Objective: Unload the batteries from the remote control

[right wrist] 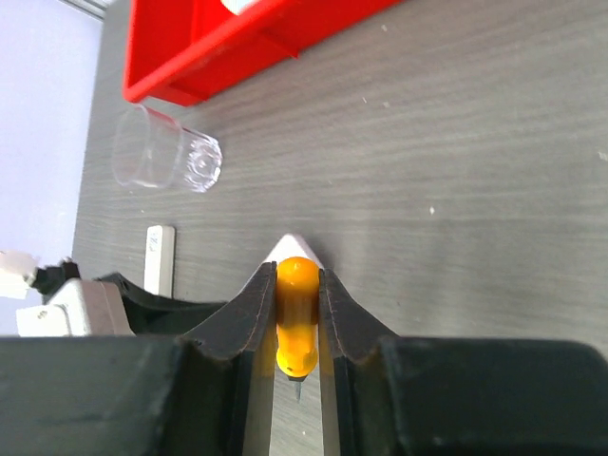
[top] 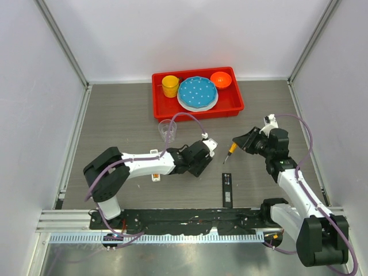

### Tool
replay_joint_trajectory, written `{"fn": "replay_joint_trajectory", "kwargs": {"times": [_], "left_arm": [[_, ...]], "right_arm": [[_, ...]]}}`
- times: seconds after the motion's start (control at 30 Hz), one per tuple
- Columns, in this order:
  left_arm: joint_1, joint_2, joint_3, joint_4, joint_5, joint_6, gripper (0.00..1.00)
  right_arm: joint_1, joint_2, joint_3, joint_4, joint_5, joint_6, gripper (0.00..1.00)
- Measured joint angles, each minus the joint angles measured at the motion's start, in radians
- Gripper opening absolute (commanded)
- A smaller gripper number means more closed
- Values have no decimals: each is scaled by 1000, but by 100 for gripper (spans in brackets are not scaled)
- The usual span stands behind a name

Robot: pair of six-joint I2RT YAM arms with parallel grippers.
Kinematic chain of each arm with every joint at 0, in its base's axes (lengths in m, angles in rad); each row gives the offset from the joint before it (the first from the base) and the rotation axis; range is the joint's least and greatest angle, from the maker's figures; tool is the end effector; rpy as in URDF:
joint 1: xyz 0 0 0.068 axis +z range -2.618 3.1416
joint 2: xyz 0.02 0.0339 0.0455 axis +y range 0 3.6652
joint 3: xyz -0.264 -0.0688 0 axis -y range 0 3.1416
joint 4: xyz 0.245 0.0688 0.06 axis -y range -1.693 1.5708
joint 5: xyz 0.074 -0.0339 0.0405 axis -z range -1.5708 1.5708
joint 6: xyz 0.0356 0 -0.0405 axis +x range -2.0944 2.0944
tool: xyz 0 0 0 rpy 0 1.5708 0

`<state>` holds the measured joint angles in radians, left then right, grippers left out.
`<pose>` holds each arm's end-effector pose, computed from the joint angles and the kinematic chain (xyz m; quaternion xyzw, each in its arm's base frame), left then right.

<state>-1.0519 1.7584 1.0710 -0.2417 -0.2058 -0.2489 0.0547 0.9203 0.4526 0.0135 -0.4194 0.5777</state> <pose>0.1858 -0.3106 0.1766 0.3391 0.8815 -0.1124 0.3087 0.2005 0.0255 0.2200 0.1079 0.8299 0.3289 0.4375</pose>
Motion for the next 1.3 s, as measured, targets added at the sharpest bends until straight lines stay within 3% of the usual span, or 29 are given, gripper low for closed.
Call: {"fn": "replay_joint_trajectory", "kwargs": {"times": [0.17, 0.3, 0.4, 0.53, 0.63, 0.97, 1.27, 1.3], "left_arm": [[-2, -37, -59, 2, 16, 1, 16], [-2, -37, -79, 2, 26, 3, 21], [-2, -37, -79, 4, 31, 15, 30], [-2, -37, -79, 4, 31, 31, 56], [-2, -37, -79, 5, 31, 49, 64], [-3, -51, -129, 48, 31, 64, 61], [-2, -101, -213, 127, 44, 71, 44], [-2, -102, -217, 134, 47, 71, 38]], "right_arm": [[19, 17, 3, 149, -4, 24, 1], [114, 24, 3, 247, 61, 23, 1], [208, 56, 3, 295, 124, 10, 1], [259, 105, 0, 355, 178, 0, 1], [262, 144, -12, 419, 206, 0, 1], [278, 209, -30, 520, 227, 2, 1], [324, 243, -30, 546, 245, -11, 1], [333, 251, -30, 547, 249, -17, 1]]}}
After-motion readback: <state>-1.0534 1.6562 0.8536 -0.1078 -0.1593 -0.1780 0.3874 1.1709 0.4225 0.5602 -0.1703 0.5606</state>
